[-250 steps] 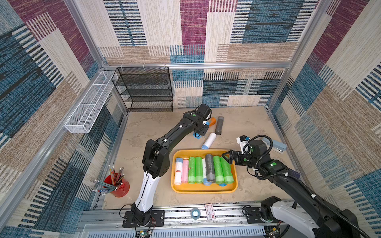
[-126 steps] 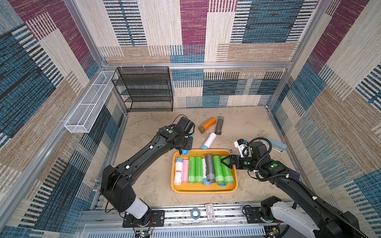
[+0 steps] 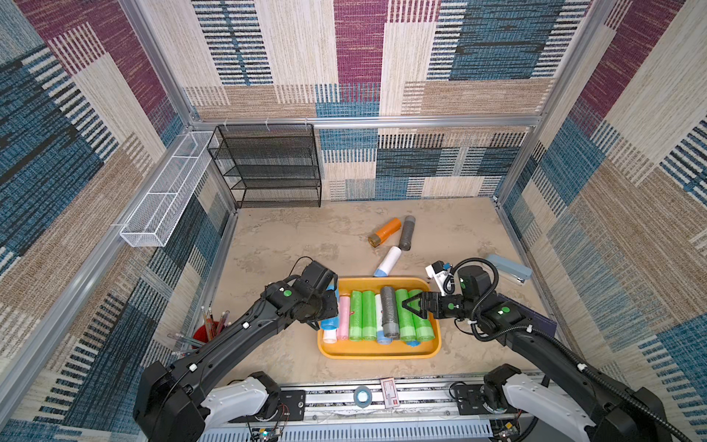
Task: Put the roll of trash bags into the storage box
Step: Pick up the roll of trash bags from the center of the board, then place the roll of trash bags in the storage box.
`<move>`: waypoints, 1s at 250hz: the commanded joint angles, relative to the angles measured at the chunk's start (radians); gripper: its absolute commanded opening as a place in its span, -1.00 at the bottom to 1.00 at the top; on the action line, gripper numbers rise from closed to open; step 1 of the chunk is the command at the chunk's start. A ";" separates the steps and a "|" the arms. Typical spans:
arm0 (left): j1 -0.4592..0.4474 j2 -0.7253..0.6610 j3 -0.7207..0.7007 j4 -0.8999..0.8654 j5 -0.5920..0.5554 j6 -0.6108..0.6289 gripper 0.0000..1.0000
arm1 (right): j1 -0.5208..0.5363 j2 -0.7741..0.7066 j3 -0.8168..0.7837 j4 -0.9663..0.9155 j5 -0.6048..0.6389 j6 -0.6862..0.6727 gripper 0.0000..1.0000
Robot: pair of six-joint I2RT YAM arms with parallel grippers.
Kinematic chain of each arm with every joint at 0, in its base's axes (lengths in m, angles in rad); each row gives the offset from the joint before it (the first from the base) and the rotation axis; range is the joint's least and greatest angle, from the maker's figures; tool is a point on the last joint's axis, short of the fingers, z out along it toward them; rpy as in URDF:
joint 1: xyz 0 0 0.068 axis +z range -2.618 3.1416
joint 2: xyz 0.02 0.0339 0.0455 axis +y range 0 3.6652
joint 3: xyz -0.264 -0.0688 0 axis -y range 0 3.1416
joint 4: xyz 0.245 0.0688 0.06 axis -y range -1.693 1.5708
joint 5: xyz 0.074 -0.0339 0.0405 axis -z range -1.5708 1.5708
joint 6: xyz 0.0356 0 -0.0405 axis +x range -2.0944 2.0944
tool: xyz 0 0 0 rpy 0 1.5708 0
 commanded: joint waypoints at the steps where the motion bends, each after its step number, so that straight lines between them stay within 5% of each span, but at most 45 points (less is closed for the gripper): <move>1: -0.018 0.003 -0.015 0.117 0.044 -0.074 -0.19 | 0.044 0.008 -0.003 0.086 -0.021 0.054 0.99; 109: -0.179 0.129 -0.014 0.309 -0.011 -0.147 -0.19 | 0.087 0.001 -0.030 0.121 -0.013 0.097 0.99; 250: -0.301 0.256 0.021 0.355 -0.097 -0.212 -0.18 | 0.087 -0.004 -0.040 0.128 -0.028 0.104 0.99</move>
